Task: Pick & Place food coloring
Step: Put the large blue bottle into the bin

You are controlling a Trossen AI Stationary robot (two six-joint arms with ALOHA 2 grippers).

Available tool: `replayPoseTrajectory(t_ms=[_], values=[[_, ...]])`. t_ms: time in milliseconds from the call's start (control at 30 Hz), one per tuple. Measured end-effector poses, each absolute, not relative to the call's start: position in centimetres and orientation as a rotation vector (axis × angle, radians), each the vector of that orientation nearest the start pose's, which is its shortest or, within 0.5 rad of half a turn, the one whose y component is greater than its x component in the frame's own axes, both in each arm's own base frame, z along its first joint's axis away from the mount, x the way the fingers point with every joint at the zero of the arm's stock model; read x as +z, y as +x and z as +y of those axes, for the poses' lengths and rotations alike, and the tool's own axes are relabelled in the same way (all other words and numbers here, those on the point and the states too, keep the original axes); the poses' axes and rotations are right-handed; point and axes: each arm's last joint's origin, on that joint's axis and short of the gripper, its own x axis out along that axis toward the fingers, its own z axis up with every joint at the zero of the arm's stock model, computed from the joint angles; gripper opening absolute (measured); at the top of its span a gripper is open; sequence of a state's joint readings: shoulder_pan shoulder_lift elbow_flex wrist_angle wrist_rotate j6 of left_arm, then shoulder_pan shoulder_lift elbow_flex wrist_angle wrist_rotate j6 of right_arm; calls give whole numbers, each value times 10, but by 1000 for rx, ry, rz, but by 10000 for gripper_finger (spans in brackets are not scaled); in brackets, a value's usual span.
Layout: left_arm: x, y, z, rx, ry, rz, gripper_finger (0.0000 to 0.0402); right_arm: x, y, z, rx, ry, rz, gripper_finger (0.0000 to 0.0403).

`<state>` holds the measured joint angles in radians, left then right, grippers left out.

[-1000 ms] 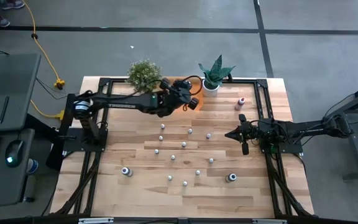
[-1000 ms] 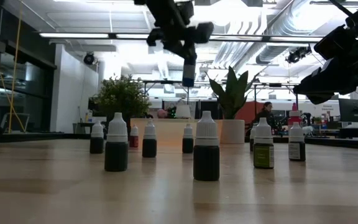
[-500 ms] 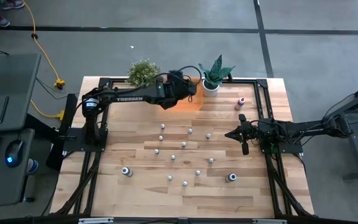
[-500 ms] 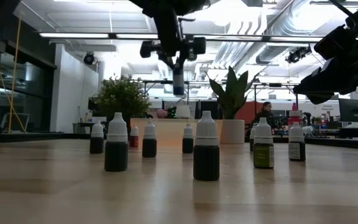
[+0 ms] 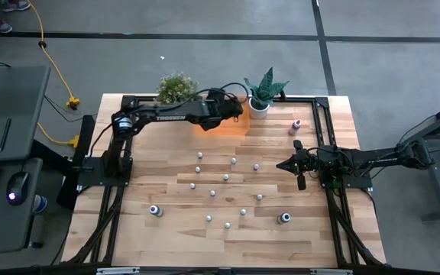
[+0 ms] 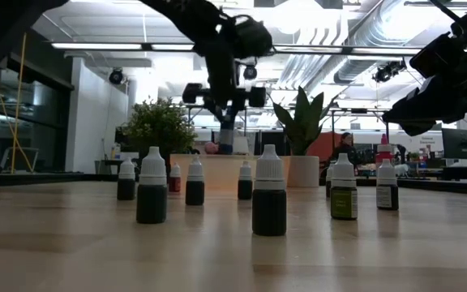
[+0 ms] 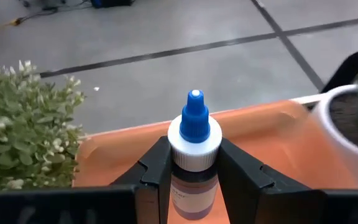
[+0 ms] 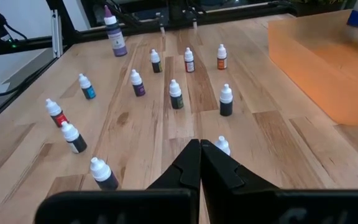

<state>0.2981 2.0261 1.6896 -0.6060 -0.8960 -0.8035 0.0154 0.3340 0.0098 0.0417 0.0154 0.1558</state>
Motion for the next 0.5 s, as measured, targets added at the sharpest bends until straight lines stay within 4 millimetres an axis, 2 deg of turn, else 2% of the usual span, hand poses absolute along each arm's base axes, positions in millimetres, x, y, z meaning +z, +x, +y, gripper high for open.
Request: replayPoseTrajectory(t_ms=[133, 500], values=[[240, 413, 154, 1424, -380, 420, 95, 142, 115, 1, -21, 150, 282, 0], [206, 412, 161, 1554, -436, 343, 95, 142, 115, 1, -22, 150, 282, 0]])
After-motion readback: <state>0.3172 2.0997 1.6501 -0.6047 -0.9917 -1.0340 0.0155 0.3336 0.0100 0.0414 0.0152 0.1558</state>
